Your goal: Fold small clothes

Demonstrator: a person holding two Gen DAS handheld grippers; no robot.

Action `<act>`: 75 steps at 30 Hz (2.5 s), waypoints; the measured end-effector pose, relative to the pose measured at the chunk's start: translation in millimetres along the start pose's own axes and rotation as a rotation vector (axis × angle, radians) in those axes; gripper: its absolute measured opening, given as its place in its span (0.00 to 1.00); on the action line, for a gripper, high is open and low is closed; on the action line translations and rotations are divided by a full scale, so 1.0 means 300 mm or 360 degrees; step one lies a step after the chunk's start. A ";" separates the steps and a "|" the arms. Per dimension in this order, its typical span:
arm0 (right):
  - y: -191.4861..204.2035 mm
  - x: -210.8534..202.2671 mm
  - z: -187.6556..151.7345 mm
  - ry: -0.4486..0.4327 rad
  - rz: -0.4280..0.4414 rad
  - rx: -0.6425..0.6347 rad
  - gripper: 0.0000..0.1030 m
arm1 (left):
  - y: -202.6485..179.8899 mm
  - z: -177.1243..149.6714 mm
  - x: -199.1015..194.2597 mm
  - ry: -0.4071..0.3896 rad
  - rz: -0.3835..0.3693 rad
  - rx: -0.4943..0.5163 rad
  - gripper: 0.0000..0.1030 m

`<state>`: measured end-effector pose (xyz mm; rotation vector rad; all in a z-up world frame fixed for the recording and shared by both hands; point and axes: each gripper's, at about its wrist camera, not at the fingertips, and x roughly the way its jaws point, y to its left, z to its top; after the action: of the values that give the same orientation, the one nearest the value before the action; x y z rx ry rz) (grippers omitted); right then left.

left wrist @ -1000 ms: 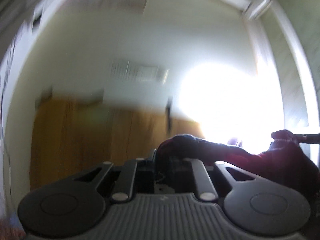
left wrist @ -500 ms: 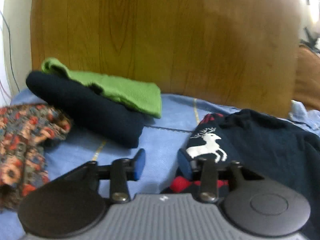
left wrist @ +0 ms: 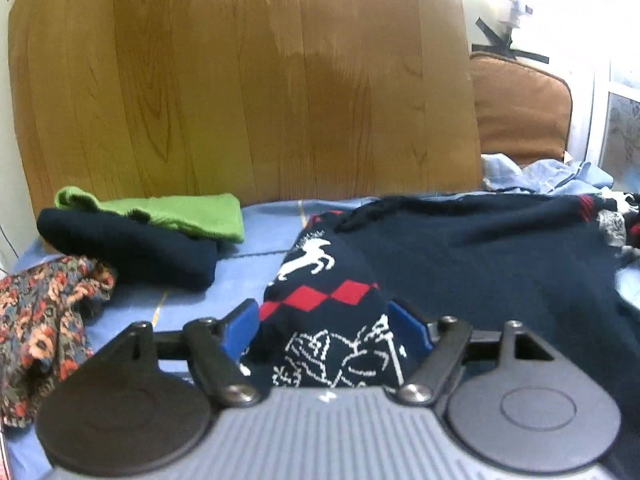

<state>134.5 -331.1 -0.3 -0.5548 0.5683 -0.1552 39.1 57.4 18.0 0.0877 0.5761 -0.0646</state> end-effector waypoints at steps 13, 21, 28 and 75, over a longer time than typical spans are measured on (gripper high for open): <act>0.177 0.144 0.426 -0.0164 0.0935 0.0289 0.36 | 0.084 0.291 0.364 0.0164 0.0021 -0.0054 0.87; 0.406 0.436 0.518 0.0198 0.1058 0.0343 0.43 | -0.003 0.312 0.681 0.0339 0.0122 0.0199 0.64; 0.333 0.240 0.492 -0.0436 0.1048 0.0408 0.11 | -0.007 0.264 0.567 0.0057 0.0129 0.0106 0.12; 0.699 -0.618 0.304 0.0124 0.2147 0.0196 0.07 | 0.394 -0.334 -0.378 0.0031 -0.0162 -0.0607 0.91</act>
<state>27.4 -59.5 37.3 0.0378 0.8955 1.0618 -99.8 189.2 3.9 -0.3123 0.6032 -0.0521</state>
